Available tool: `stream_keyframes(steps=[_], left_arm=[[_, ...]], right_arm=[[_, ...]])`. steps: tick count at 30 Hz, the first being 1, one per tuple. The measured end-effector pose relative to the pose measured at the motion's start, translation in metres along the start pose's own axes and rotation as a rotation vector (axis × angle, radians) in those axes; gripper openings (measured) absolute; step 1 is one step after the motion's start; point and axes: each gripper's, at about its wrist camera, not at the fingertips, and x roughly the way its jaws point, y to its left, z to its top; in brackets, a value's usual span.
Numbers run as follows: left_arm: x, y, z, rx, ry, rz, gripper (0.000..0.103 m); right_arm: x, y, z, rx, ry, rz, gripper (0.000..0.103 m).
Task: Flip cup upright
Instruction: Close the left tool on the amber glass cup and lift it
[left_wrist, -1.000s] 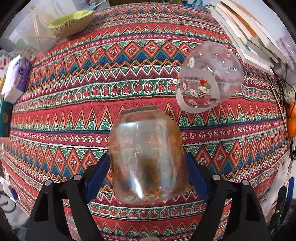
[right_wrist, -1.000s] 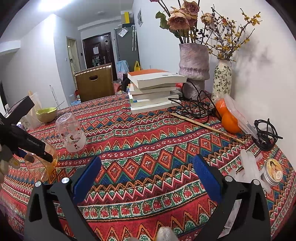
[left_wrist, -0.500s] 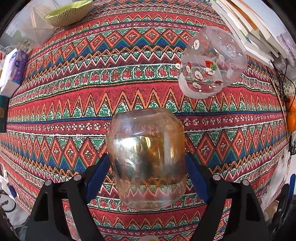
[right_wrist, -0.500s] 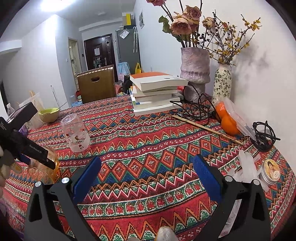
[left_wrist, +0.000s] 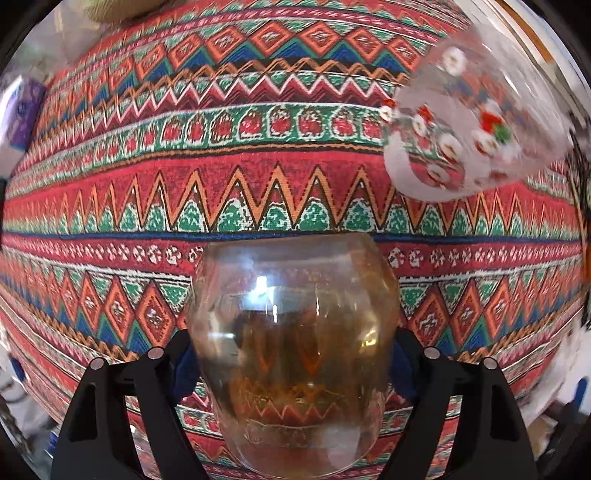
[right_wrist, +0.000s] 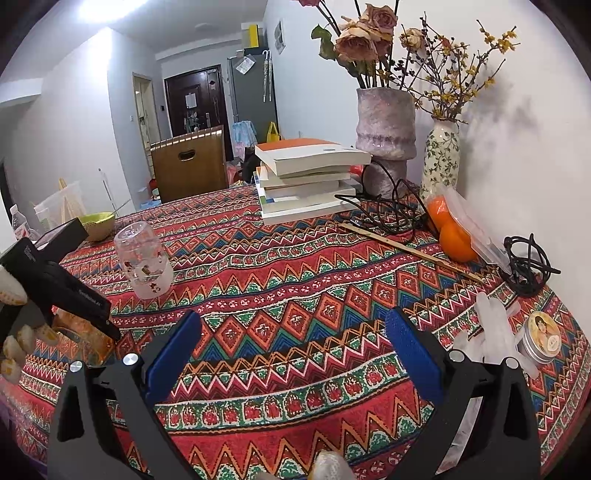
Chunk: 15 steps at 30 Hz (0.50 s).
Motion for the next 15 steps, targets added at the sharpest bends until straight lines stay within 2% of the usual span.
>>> stream_keyframes(steps=[3, 10, 12, 15], left_arm=[[-0.002, -0.01, -0.006, 0.05, -0.032, 0.029, 0.078], [-0.003, -0.017, -0.023, 0.086, -0.039, 0.027, 0.078], [-0.009, -0.014, -0.042, 0.1, -0.04, 0.022, 0.078], [-0.013, -0.026, -0.054, 0.129, -0.047, 0.02, 0.078]], right_arm=[[0.0, 0.001, -0.001, -0.004, -0.001, 0.006, 0.096], [0.0, 0.002, -0.002, -0.004, 0.002, 0.005, 0.096], [-0.002, 0.003, -0.001, -0.006, -0.001, 0.006, 0.096], [-0.005, 0.005, -0.002, -0.01, -0.004, 0.007, 0.096]])
